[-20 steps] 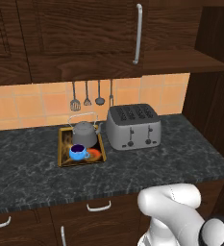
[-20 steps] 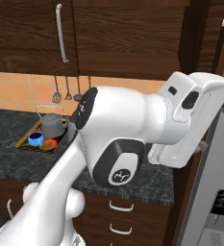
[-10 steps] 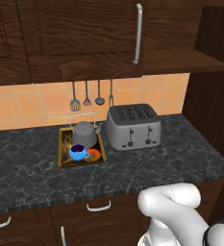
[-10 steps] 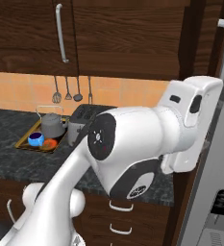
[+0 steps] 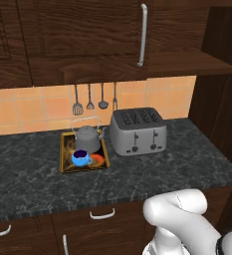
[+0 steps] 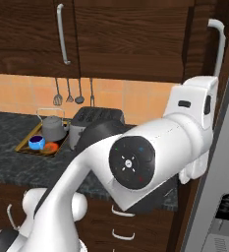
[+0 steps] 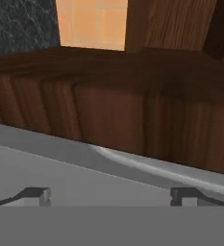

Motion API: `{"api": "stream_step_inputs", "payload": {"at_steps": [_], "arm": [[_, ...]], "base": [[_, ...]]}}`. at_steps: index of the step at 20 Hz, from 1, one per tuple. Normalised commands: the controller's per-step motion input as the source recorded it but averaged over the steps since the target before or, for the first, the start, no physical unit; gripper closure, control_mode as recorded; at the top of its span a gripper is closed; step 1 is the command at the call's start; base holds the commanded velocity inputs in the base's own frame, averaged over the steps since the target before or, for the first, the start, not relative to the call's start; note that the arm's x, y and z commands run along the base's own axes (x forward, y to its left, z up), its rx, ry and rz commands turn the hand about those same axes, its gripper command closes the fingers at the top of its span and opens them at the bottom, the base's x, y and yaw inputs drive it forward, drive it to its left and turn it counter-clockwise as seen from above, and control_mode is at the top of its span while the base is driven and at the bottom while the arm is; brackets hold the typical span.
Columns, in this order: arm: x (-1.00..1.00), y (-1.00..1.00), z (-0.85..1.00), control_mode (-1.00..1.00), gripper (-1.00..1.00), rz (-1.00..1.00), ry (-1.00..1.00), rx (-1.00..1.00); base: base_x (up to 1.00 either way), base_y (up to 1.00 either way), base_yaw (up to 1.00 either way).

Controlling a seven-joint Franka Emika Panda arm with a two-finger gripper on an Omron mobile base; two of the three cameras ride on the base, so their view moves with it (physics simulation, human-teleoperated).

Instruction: Pick the kettle from the counter and place it on the tray. Then pick the mug from the cabinet and place it on the tray. Then close the cabinet doors.

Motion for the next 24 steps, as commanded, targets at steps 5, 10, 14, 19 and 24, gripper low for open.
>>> {"api": "stream_step_inputs", "payload": {"at_steps": [5,10,14,19,24], "arm": [[0.3,0.25,0.0,-1.0,-1.0,0.21,0.03,-0.01],[0.34,0.33,0.01,-1.0,-1.0,0.2,0.01,0.0],[0.42,0.36,0.01,-1.0,-1.0,0.18,0.0,0.0],[0.47,0.4,-0.01,-1.0,-1.0,0.17,0.0,0.0],[0.5,0.47,-0.02,-1.0,-1.0,0.18,0.01,-0.02]], "base": [[0.0,0.0,0.0],[0.0,0.0,0.0],[0.0,0.0,0.0],[0.0,0.0,0.0],[0.0,0.0,0.0]]}}
